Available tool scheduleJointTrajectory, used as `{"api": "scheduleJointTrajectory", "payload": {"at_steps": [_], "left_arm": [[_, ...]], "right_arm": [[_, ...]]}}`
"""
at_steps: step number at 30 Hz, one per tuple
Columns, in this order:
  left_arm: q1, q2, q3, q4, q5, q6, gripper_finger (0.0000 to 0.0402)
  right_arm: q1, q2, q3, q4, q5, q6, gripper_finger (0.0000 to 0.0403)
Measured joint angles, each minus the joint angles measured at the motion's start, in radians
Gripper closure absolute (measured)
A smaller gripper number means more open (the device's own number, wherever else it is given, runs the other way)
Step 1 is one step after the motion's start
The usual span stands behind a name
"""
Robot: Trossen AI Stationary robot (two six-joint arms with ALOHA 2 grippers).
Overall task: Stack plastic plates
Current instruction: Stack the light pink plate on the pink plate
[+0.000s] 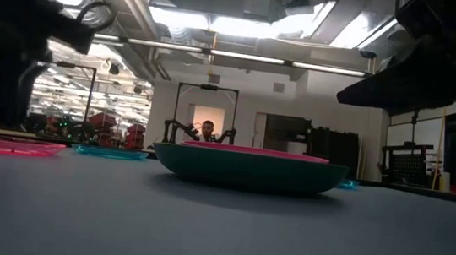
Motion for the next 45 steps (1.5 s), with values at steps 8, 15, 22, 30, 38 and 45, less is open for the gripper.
{"api": "scheduleJointTrajectory", "payload": {"at_steps": [8, 15, 22, 30, 38, 45], "left_arm": [[0.002, 0.087, -0.045, -0.025, -0.015, -0.063, 0.0222], [0.003, 0.143, -0.062, -0.026, -0.065, -0.096, 0.0228], [0.002, 0.156, -0.063, -0.022, -0.06, -0.109, 0.0275], [0.004, 0.161, -0.07, -0.033, -0.115, -0.109, 0.0357], [0.003, 0.16, -0.069, -0.03, -0.138, -0.082, 0.0398], [0.003, 0.16, -0.01, -0.074, -0.158, 0.008, 0.04]], "right_arm": [[0.0, 0.0, 0.0, 0.001, 0.0, 0.001, 0.0295], [0.0, 0.0, 0.0, 0.004, 0.0, 0.002, 0.0295], [0.0, -0.001, 0.001, 0.01, 0.0, 0.003, 0.0295], [0.0, -0.001, 0.001, 0.019, 0.0, 0.003, 0.0295], [0.0, -0.001, 0.001, 0.027, 0.0, 0.003, 0.0295], [0.0, -0.001, 0.001, 0.033, 0.0, 0.009, 0.0295]]}}
